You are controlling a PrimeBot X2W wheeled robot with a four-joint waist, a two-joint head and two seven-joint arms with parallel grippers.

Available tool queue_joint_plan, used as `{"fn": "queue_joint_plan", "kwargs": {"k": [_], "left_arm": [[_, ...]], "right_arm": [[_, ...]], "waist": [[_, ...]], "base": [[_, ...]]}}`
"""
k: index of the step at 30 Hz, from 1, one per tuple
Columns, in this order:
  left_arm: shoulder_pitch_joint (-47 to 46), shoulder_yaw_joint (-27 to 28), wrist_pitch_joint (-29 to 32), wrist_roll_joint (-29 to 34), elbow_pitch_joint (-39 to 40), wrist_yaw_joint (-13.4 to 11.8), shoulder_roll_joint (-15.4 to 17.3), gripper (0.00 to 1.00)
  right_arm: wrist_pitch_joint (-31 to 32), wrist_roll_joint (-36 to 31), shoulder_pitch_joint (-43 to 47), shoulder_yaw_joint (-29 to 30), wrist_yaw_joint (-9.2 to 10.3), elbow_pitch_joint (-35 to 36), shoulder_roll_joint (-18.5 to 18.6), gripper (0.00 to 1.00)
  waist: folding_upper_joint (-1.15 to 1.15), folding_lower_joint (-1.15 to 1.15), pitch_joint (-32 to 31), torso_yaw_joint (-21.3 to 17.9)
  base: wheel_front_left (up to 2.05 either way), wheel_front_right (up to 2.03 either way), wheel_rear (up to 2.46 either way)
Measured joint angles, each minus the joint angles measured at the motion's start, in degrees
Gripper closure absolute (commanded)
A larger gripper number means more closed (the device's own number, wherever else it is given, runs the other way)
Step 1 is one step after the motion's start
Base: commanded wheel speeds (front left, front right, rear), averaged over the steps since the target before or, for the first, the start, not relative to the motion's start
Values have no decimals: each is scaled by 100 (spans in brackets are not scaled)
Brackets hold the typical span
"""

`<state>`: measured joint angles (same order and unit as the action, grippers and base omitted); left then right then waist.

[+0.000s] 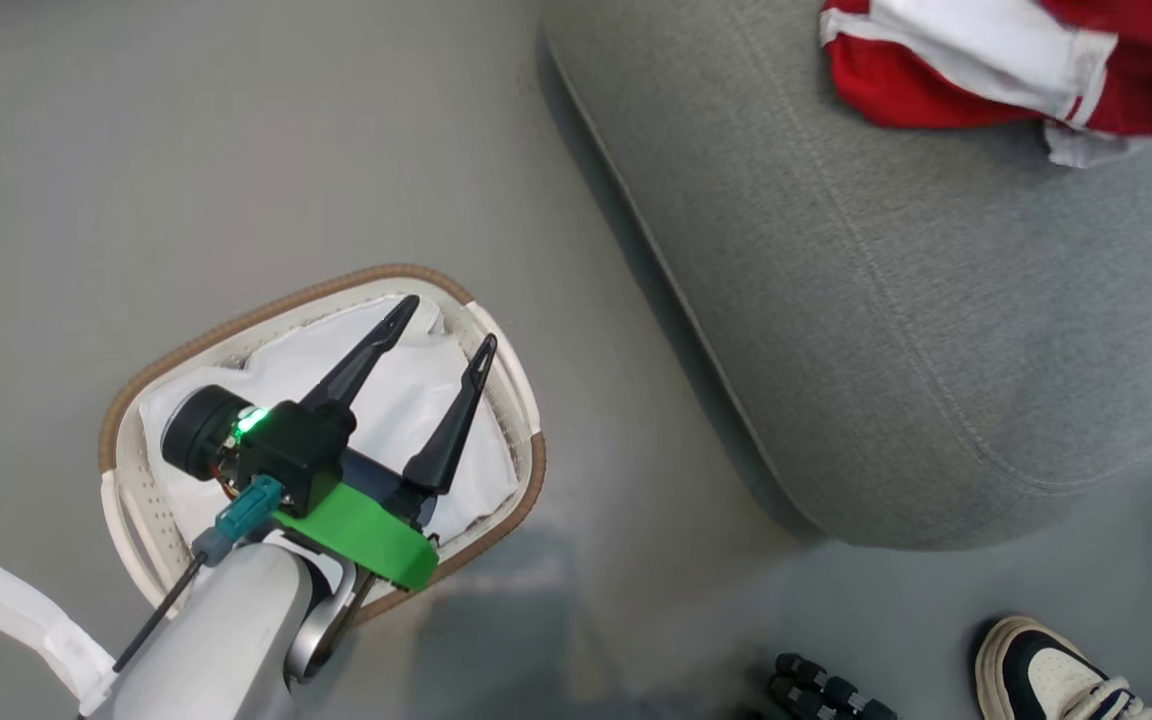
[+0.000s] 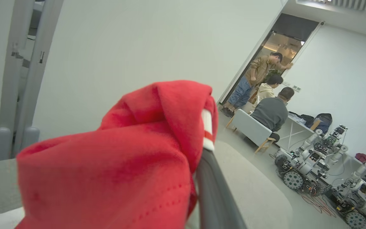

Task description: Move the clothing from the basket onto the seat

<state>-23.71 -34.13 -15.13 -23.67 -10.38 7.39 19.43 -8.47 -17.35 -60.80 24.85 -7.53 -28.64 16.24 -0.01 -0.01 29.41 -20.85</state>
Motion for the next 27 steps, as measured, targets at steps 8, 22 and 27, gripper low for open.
{"fn": "queue_joint_plan", "kwargs": {"k": [8, 22, 27], "left_arm": [[-43, 24, 0, -77, 22, 0, 137, 0], [-94, 110, 0, -199, -82, 0, 218, 0], [-62, 153, 1, -219, -241, 0, 143, 0]], "right_arm": [[87, -357, 882, 803, 0, -415, -754, 100], [-249, -644, 1001, 1004, 0, -1188, -1225, 77], [-483, -737, 1175, 1082, 0, -1260, -1260, 0]], "waist": [[0, 0, 416, 237], [0, 0, 636, 466], [0, 0, 470, 489]], "base": [[0, 0, 0], [0, 0, 0], [0, 0, 0]]}}
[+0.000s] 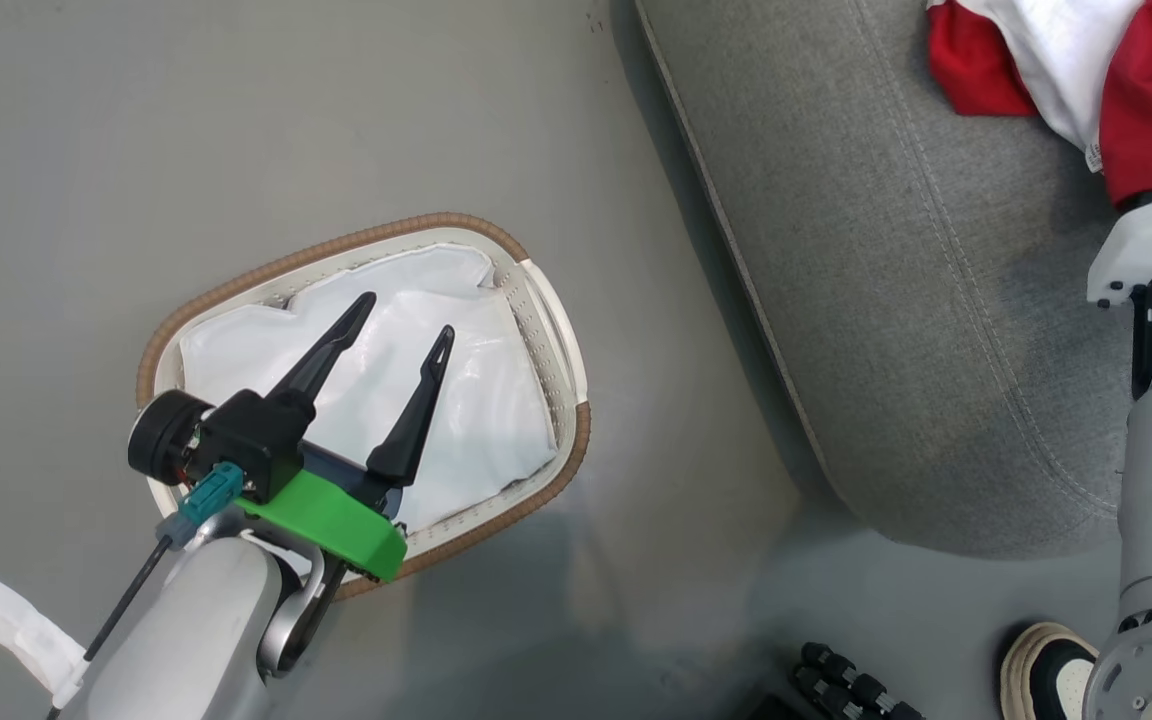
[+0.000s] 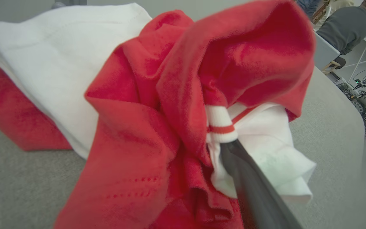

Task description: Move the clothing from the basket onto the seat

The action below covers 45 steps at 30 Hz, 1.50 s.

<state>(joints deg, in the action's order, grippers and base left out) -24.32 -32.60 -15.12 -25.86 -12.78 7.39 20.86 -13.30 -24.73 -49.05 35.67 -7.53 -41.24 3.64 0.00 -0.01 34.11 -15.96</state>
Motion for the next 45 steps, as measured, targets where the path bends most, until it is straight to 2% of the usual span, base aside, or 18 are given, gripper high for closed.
{"fn": "queue_joint_plan", "kwargs": {"k": [7, 13, 19, 24, 29, 40, 45], "left_arm": [[214, 214, 0, -37, -357, 0, -268, 0], [508, 528, 0, -38, -630, 0, -489, 0], [850, 1079, 1, -32, -960, 0, -780, 0], [994, 1616, 0, 201, -1104, 0, -976, 0], [1141, 2354, 0, 625, -1134, 0, -1194, 0], [1504, 3335, 0, 1184, -1357, 0, -1489, 0], [1649, 3574, 0, 1429, -1345, 1, -1596, 0]], "right_arm": [[-168, 222, 494, -29, 0, 54, 7, 0], [-170, 600, 1362, -374, 0, 638, -20, 0], [-170, 975, 2119, -1159, 0, 983, -44, 0], [-171, 1515, 2347, -1859, 0, 1249, -69, 0], [-171, 2111, 2487, -2515, 0, 1467, -88, 0], [-171, 2909, 2831, -3318, 0, 1735, -85, 0], [-171, 3050, 3086, -3609, 0, 1745, -86, 0]], "waist": [[0, 1, -413, 34], [0, 1, -867, 73], [0, 1, -1357, 144], [0, 1, -1712, 251], [0, 1, -1967, 493], [0, 1, -2396, 1181], [0, 1, -2574, 1438]], "base": [[0, 0, 0], [0, 0, 0], [0, 0, 0], [0, 0, 0], [0, 0, 0], [0, 0, 0], [0, 0, 0]]}}
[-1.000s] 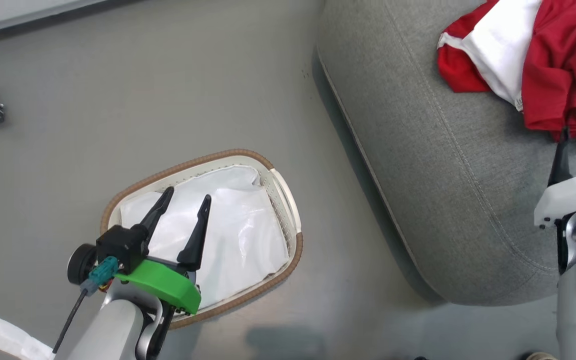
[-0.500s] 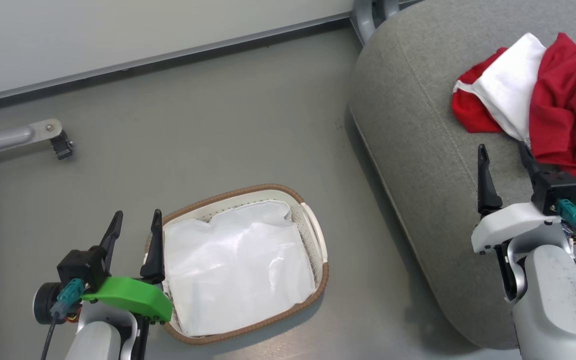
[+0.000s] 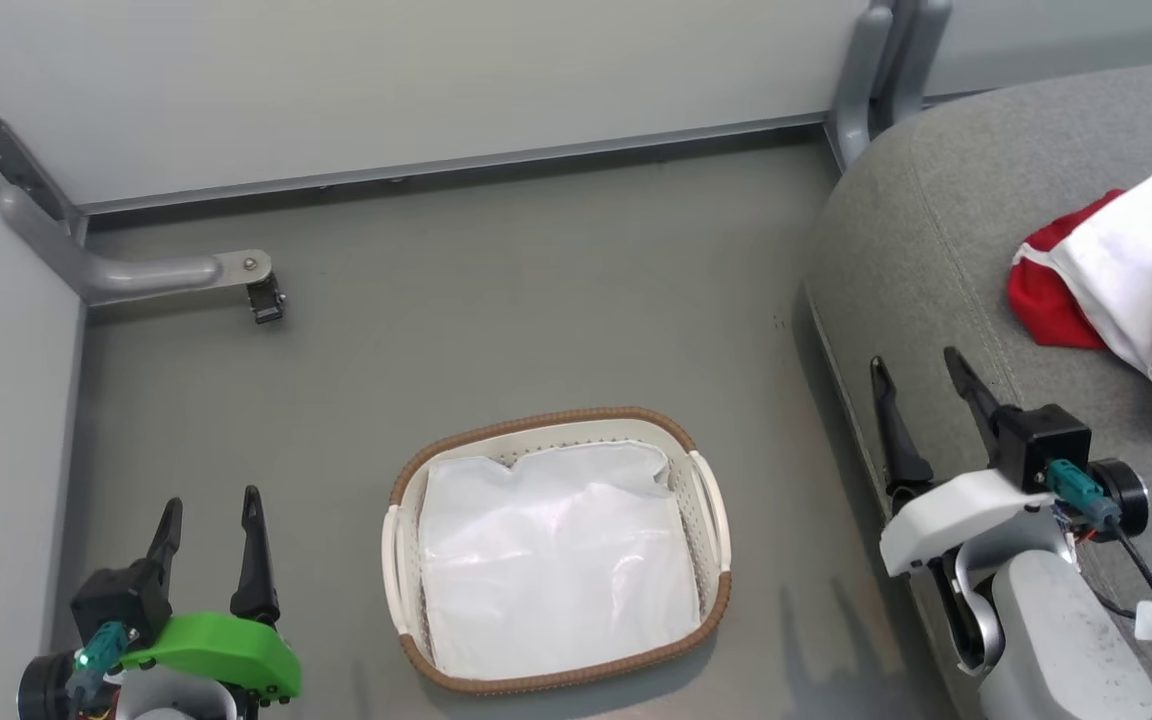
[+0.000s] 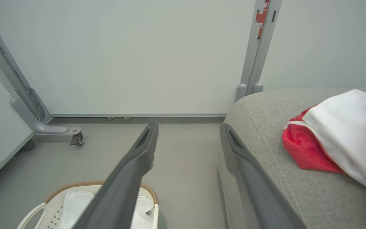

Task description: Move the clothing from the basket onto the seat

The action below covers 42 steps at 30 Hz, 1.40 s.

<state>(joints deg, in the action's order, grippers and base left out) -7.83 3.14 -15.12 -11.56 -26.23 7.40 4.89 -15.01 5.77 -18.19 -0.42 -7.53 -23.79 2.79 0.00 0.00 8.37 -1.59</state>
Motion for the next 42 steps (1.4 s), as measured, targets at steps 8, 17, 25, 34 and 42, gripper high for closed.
{"fn": "queue_joint_plan", "kwargs": {"k": [8, 17, 25, 34, 42], "left_arm": [[331, -2, 0, -69, 144, 0, -70, 0], [619, -121, 0, -344, 432, -1, -81, 0], [639, -157, 89, -481, 151, -1, -169, 100], [638, -108, 343, -1396, 246, -1, -170, 100], [631, -58, 569, -2234, 378, -1, -172, 100]], "right_arm": [[0, 226, 438, -301, 0, 13, -3, 0], [0, 358, 694, -447, 0, 64, -1, 0], [76, 524, 914, -434, 0, -213, -49, 100], [324, 1494, 922, -303, 0, -89, -48, 100], [549, 2406, 943, -181, 0, 48, -47, 100]], "waist": [[0, 0, -305, 283], [0, 0, -501, 298], [0, 0, -507, 288], [0, 0, -530, 278], [0, 0, -553, 269]], "base": [[0, 0, 0], [0, 0, 0], [0, 0, 0], [0, 0, 0], [0, 0, 0]]}}
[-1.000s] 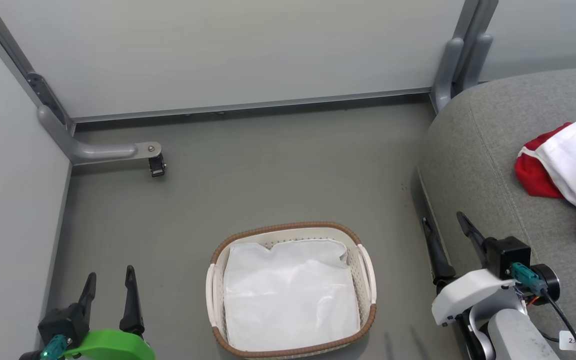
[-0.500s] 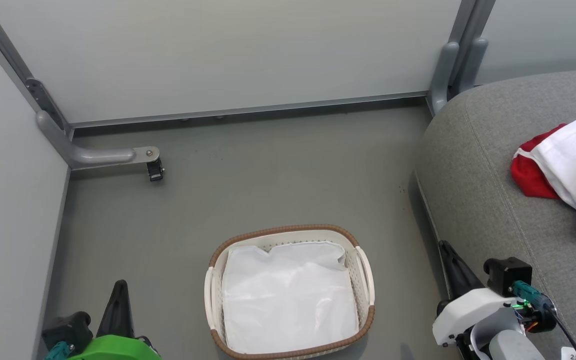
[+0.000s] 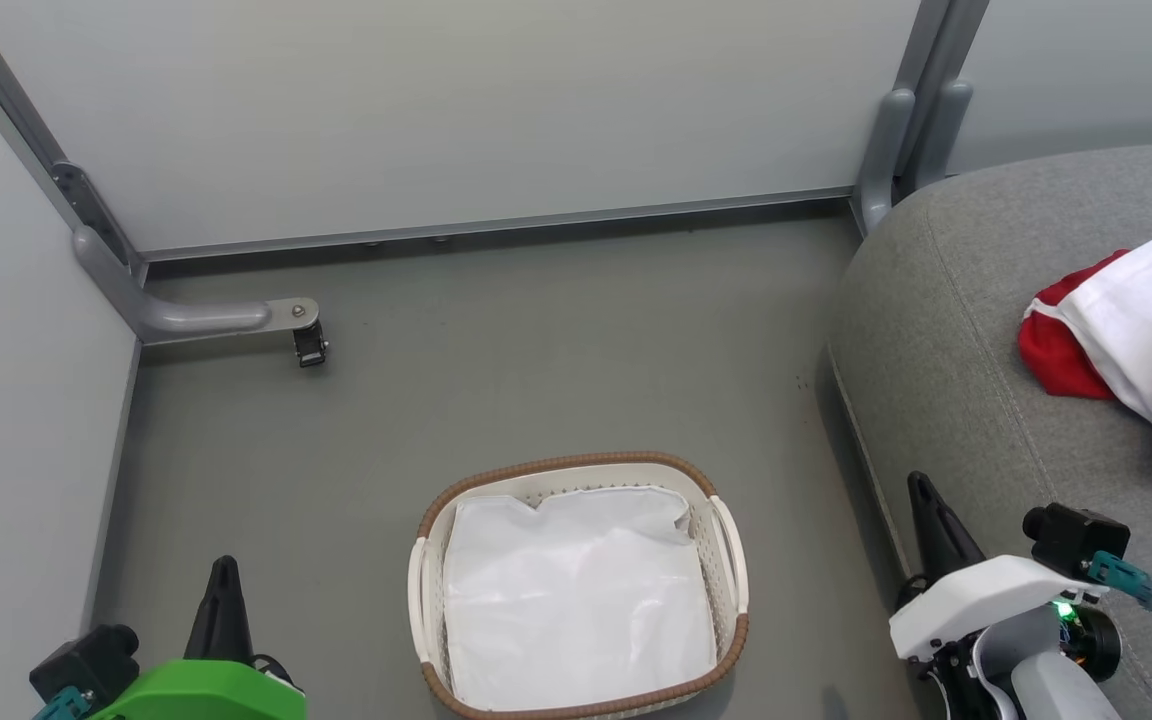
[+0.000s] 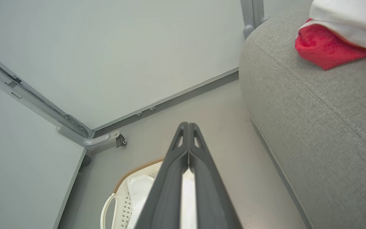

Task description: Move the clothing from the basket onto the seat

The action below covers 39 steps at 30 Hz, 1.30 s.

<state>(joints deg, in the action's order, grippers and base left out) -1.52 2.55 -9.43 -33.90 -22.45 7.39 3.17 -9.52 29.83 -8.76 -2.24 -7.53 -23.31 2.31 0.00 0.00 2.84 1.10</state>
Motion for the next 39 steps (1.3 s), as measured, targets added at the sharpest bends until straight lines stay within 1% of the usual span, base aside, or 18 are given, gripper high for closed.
{"fn": "queue_joint_plan", "kwargs": {"k": [20, 39], "left_arm": [[-84, 108, 428, -1595, 219, 0, -9, 100], [-170, 186, 767, -2796, 397, 0, -14, 100]], "right_arm": [[427, 1689, 77, 235, 1, 248, 4, 100], [766, 2995, 111, 419, 1, 445, 10, 100]], "waist": [[0, 0, -50, -21], [0, 0, -97, -40]], "base": [[0, 0, 0], [0, 0, 0]]}}
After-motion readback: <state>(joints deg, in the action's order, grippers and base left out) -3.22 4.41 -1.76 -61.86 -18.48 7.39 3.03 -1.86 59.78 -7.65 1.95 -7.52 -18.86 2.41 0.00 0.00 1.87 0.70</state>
